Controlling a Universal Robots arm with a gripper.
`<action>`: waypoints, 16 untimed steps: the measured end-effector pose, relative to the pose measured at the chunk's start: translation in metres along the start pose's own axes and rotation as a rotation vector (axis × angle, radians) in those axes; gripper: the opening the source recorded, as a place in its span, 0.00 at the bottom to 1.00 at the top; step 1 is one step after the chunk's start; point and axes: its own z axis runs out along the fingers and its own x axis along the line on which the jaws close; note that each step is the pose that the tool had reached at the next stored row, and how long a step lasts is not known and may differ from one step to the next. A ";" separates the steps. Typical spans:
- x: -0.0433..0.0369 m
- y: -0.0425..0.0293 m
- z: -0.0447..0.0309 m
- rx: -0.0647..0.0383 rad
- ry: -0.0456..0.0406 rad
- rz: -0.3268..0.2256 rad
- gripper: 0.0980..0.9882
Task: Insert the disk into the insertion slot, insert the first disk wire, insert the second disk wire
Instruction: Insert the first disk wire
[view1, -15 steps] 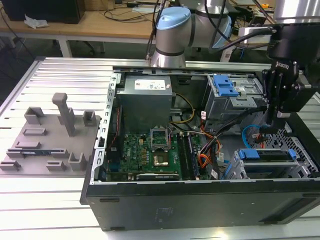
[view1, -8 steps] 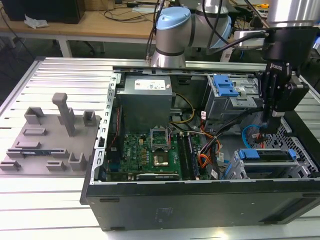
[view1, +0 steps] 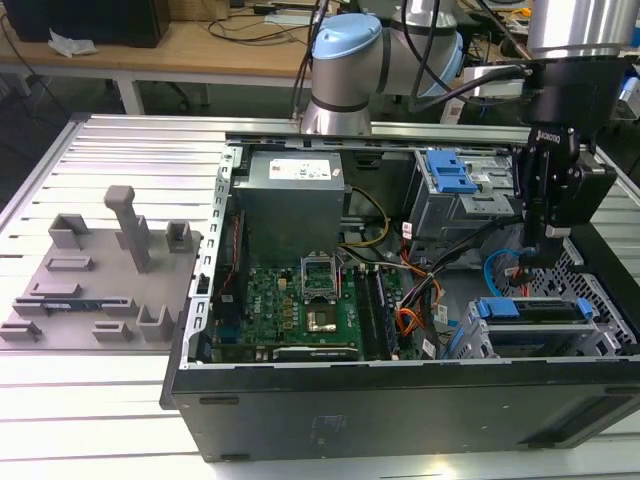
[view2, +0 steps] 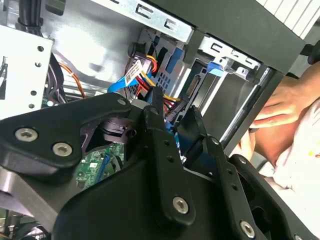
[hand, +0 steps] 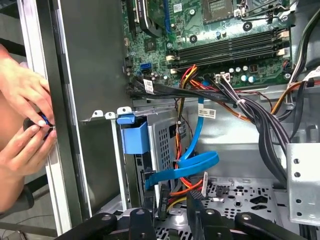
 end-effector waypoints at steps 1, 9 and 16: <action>-0.0004 0.0001 0.0008 0.000 0.0004 0.000 0.33; -0.0030 -0.0008 0.0055 0.005 0.0065 -0.007 0.33; -0.0056 0.0002 0.0053 0.007 0.0241 -0.009 0.33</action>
